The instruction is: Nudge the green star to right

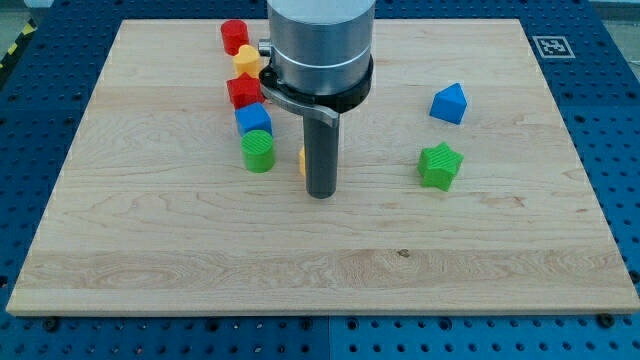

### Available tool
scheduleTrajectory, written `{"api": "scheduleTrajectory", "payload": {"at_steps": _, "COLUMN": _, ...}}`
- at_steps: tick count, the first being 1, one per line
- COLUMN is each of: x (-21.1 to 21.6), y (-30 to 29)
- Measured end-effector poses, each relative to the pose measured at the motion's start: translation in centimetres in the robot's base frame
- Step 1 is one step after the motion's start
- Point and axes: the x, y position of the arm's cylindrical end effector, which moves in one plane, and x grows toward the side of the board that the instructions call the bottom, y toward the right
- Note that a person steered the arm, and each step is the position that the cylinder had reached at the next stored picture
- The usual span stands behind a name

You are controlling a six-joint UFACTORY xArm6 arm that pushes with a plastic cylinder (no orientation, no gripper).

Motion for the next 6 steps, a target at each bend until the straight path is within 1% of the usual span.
{"api": "scheduleTrajectory", "payload": {"at_steps": 1, "x": 0.0, "y": 0.0}}
{"api": "scheduleTrajectory", "payload": {"at_steps": 2, "x": 0.1, "y": 3.3}}
{"api": "scheduleTrajectory", "payload": {"at_steps": 4, "x": 0.8, "y": 15.0}}
{"api": "scheduleTrajectory", "payload": {"at_steps": 6, "x": 1.2, "y": 19.9}}
